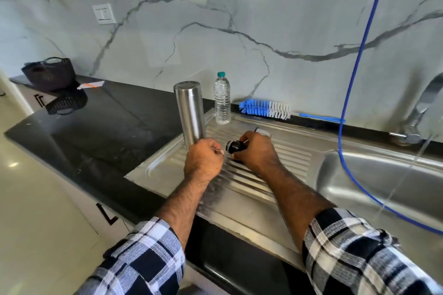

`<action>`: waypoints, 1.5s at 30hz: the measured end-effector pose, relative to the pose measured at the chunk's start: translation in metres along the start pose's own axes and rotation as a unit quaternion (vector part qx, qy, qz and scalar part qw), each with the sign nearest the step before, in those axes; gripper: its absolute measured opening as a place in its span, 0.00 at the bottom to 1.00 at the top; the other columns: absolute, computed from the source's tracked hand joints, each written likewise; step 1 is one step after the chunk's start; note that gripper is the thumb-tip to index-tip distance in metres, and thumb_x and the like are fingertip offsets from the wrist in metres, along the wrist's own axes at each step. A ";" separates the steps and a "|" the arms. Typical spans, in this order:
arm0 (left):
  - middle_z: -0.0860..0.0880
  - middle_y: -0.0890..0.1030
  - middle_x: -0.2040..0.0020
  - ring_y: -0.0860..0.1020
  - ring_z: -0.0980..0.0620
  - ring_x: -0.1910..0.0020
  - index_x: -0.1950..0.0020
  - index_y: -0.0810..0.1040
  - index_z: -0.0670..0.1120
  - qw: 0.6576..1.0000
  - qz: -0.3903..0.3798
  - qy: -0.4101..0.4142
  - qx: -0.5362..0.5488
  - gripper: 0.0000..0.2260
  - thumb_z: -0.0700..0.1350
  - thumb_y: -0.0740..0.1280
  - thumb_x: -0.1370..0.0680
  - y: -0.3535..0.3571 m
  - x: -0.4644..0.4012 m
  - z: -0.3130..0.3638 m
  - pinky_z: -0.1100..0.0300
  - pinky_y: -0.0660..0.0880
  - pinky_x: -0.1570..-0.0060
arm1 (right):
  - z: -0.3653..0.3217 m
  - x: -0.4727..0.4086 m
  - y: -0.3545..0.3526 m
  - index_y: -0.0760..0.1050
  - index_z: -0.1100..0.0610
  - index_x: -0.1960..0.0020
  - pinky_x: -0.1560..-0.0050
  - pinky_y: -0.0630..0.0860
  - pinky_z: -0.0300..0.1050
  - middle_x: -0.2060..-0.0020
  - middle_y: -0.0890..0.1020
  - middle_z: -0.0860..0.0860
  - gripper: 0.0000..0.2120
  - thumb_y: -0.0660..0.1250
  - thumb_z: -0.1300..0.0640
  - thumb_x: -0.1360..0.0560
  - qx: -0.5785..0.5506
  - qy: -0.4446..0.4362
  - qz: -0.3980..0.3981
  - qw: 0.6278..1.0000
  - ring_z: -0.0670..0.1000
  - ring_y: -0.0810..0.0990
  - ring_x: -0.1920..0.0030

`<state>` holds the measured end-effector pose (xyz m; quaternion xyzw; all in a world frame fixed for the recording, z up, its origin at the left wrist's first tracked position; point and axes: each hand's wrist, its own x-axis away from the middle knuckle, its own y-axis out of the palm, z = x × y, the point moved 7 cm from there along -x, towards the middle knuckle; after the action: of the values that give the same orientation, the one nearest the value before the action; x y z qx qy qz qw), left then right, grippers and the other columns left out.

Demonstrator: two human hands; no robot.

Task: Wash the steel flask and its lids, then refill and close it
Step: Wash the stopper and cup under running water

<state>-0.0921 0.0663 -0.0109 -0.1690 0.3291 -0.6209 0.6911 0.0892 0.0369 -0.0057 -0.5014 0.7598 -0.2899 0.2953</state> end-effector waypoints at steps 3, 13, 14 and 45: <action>0.57 0.86 0.57 0.85 0.52 0.57 0.60 0.79 0.59 1.000 -0.004 0.000 -0.006 0.10 0.46 0.76 0.23 0.002 0.000 0.000 0.55 0.84 0.54 | 0.002 0.000 0.000 0.79 0.52 0.34 0.42 0.82 0.46 0.43 0.86 0.52 0.30 0.85 0.49 0.32 0.010 0.002 -0.006 1.000 0.51 0.84 0.44; 0.55 0.87 0.55 0.85 0.53 0.58 0.51 0.85 0.54 1.000 -0.009 0.024 0.006 0.04 0.45 0.77 0.24 0.005 0.000 0.023 0.52 0.86 0.52 | 0.012 0.000 -0.032 0.82 0.51 0.39 0.51 0.80 0.40 0.46 0.85 0.49 0.19 0.81 0.55 0.28 0.015 -0.005 0.026 1.000 0.47 0.82 0.50; 0.55 0.87 0.55 0.85 0.53 0.58 0.51 0.86 0.53 1.000 -0.011 0.024 0.006 0.05 0.45 0.77 0.23 0.006 0.000 0.027 0.53 0.86 0.52 | 0.019 0.000 -0.042 0.82 0.51 0.39 0.51 0.81 0.41 0.46 0.85 0.50 0.17 0.80 0.57 0.26 0.000 0.006 0.057 0.998 0.48 0.82 0.51; 0.51 0.85 0.62 0.85 0.44 0.55 0.57 0.82 0.52 0.923 -0.262 0.027 0.281 0.16 0.64 0.69 0.27 0.279 0.116 0.257 0.40 0.85 0.51 | 0.288 0.081 -0.235 0.79 0.54 0.48 0.68 0.71 0.44 0.61 0.79 0.55 0.10 0.63 0.50 0.16 -0.376 0.212 0.215 0.876 0.51 0.74 0.68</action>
<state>0.2885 -0.0435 -0.0320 -0.0311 0.1037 -0.8510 0.5140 0.4154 -0.1575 -0.0349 -0.3253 0.9451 -0.0106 -0.0282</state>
